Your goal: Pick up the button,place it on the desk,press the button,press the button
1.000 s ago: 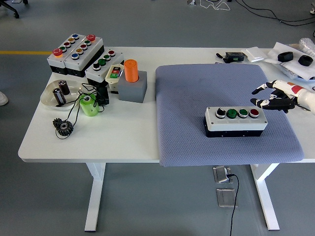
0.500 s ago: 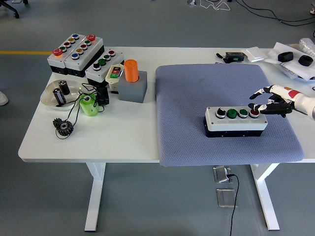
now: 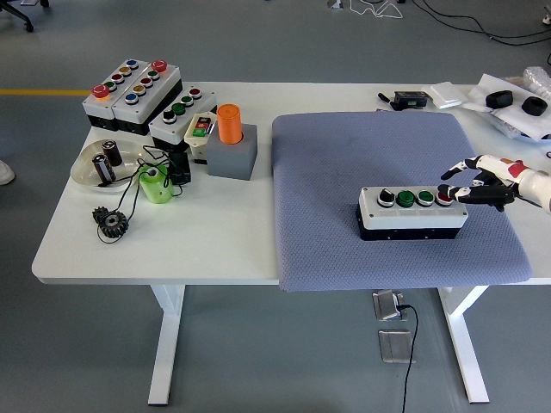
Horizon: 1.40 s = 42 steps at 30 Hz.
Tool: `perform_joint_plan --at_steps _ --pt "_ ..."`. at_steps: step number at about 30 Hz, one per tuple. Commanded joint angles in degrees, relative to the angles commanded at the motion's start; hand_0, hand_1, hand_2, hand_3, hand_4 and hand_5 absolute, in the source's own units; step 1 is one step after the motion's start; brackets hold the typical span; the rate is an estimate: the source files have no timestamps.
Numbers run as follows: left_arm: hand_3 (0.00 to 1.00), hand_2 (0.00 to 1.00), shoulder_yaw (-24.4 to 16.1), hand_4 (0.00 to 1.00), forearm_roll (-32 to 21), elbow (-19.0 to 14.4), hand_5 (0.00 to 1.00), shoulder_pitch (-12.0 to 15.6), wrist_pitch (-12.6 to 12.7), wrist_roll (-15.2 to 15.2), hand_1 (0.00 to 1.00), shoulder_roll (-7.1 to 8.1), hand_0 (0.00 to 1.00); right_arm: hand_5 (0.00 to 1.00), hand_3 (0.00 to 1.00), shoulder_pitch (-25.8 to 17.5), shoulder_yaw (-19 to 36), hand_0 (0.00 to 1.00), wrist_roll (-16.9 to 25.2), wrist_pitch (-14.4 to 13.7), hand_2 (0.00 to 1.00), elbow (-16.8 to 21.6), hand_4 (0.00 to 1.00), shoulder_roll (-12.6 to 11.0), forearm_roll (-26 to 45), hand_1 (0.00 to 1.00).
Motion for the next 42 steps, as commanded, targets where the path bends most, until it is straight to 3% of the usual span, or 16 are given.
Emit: perform_joint_plan --at_steps 42 --pt "0.503 0.725 0.01 0.314 -0.84 0.0 0.959 -0.78 -0.15 -0.3 0.701 0.0 0.654 0.654 0.777 0.83 0.43 0.119 -0.76 0.22 0.083 0.3 0.673 -0.1 0.17 0.002"
